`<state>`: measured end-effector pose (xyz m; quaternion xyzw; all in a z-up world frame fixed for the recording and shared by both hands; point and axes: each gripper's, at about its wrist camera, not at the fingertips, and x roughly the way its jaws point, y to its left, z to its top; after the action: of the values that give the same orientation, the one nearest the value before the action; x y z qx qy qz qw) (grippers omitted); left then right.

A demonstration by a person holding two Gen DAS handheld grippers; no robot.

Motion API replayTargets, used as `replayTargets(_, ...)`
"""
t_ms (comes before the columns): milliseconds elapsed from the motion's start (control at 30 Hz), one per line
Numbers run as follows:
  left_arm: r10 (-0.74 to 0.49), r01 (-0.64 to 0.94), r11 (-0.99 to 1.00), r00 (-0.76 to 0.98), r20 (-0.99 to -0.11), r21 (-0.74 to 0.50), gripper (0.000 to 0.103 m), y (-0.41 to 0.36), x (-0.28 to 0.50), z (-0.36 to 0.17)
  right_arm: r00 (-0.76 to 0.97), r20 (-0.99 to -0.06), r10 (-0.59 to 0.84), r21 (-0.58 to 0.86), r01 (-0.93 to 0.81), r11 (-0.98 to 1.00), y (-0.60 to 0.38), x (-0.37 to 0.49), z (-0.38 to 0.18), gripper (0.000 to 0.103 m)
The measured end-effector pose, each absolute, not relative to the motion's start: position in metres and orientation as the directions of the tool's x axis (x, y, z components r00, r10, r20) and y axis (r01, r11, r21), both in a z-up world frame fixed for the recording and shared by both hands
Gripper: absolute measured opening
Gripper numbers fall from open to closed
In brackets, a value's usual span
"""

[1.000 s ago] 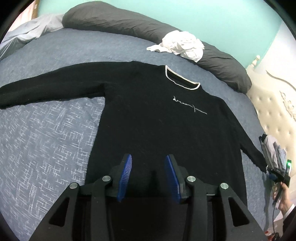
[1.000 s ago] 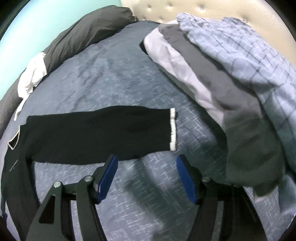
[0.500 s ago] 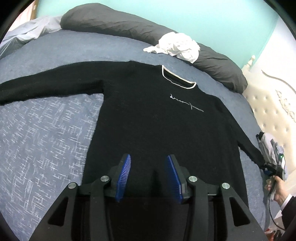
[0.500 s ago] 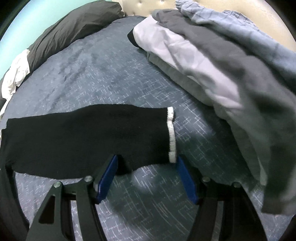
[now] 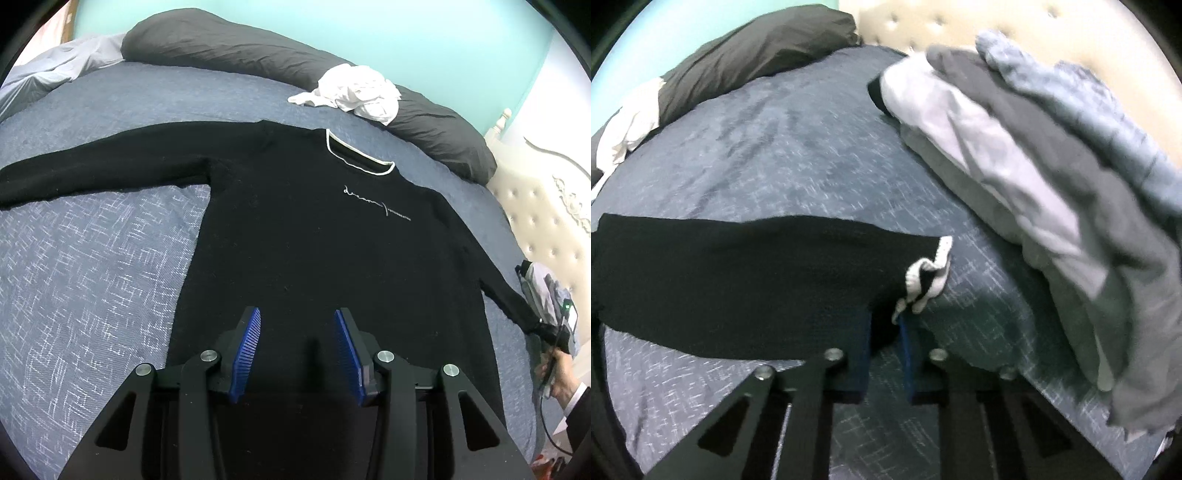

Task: Fold clothes
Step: 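Lift the cuff and lay the sleeve across the body with the right tool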

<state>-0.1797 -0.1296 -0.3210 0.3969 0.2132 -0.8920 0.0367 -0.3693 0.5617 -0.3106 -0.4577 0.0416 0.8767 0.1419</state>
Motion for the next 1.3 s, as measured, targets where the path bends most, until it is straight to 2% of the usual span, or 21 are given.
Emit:
replayTargets(167, 0.103, 0.237, -0.903, -0.690, -0.717, -0.358, 0.046, -0.133, -0.178, -0.318, -0.614, -0.769, 0.181, -0.027, -0.252, -0.967, 0.556, -0.363, -0.286, 0.011)
replayTargets(400, 0.107, 0.234, -0.900, -0.700, -0.707, -0.367, 0.046, -0.136, -0.175, -0.313, -0.717, -0.683, 0.139, 0.010, -0.198, -0.980, 0.545, -0.369, -0.222, 0.010)
replayTargets(800, 0.131, 0.225, -0.889, -0.711, -0.691, -0.400, 0.046, -0.141, -0.171, -0.305, -0.815, -0.571, 0.095, 0.023, -0.132, -0.991, 0.526, -0.389, -0.139, 0.010)
replayTargets(967, 0.137, 0.221, -0.883, -0.722, -0.679, -0.413, 0.046, -0.146, -0.166, -0.298, -0.846, -0.533, -0.010, 0.033, -0.010, -0.999, 0.484, -0.373, -0.112, 0.010)
replayTargets(1167, 0.144, 0.219, -0.876, -0.734, -0.664, -0.431, 0.046, -0.154, -0.156, -0.290, -0.836, -0.508, -0.206, 0.028, 0.223, -0.974, 0.396, -0.346, -0.081, 0.010)
replayTargets(1300, 0.140, 0.221, -0.875, -0.736, -0.662, -0.431, 0.046, -0.159, -0.149, -0.287, -0.768, -0.530, -0.361, 0.056, 0.393, -0.918, 0.326, -0.323, -0.074, 0.010)
